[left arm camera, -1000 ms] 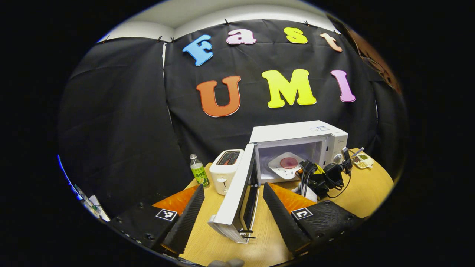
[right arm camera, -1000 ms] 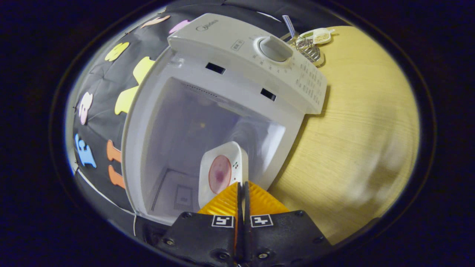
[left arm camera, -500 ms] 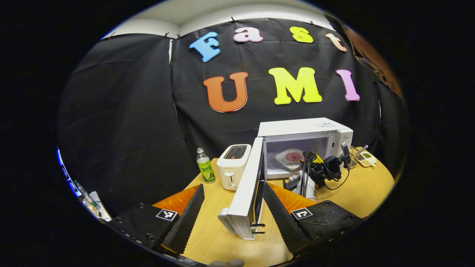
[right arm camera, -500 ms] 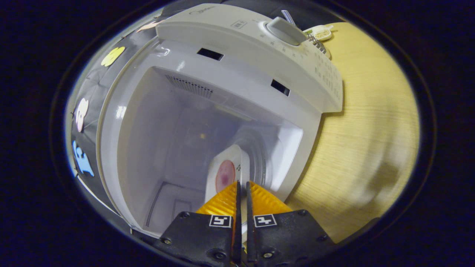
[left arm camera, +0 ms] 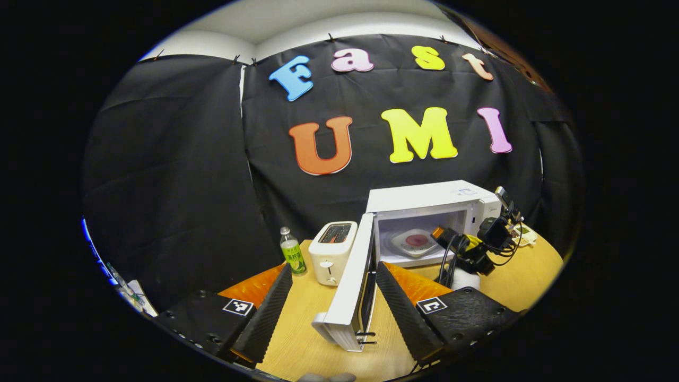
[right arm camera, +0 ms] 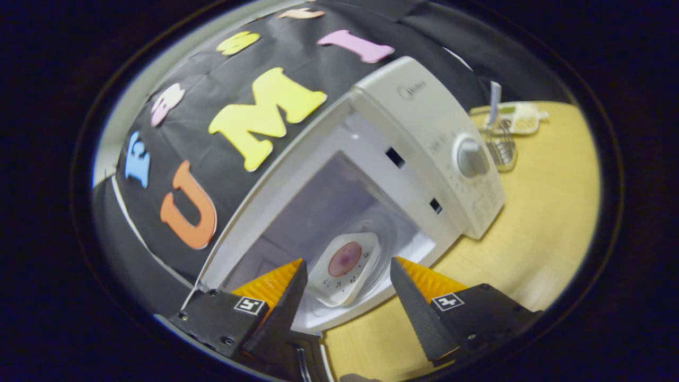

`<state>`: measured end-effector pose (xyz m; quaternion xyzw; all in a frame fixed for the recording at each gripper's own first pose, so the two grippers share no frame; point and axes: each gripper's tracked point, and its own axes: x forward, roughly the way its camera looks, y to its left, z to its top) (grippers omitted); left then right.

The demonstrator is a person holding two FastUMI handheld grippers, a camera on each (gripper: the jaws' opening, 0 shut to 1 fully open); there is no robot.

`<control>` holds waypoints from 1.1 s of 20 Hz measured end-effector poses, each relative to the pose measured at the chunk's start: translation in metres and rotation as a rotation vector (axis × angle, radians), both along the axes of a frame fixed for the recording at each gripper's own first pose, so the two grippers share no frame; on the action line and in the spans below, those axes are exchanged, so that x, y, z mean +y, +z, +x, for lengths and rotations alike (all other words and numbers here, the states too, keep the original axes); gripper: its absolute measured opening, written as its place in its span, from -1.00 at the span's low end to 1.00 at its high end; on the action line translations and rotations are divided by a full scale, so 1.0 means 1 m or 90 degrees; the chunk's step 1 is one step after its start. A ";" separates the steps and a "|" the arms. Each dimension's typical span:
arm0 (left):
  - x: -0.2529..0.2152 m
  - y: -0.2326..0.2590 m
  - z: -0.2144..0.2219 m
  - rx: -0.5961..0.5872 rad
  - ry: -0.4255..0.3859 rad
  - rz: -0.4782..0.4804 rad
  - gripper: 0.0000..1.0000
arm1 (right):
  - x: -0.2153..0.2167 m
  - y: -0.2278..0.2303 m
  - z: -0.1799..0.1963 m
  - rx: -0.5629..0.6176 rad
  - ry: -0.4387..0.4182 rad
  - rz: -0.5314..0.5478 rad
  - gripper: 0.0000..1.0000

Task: Open the microwave oven with the left hand, put the food in, and close the microwave oven.

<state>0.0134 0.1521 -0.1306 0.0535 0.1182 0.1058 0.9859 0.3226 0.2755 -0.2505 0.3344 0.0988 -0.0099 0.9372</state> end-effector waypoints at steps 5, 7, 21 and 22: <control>-0.025 0.027 0.013 -0.026 -0.043 -0.027 0.92 | -0.036 0.071 -0.053 -0.064 0.081 -0.165 0.82; -0.032 0.032 0.020 -0.034 -0.055 -0.022 0.91 | -0.056 0.096 -0.080 -0.090 0.102 -0.210 1.00; -0.047 0.039 0.038 -0.069 -0.089 -0.057 0.27 | -0.224 0.188 -0.214 -0.082 0.014 -0.422 0.82; -0.047 0.041 0.036 -0.074 -0.091 -0.052 0.43 | -0.228 0.189 -0.221 -0.079 0.012 -0.421 0.82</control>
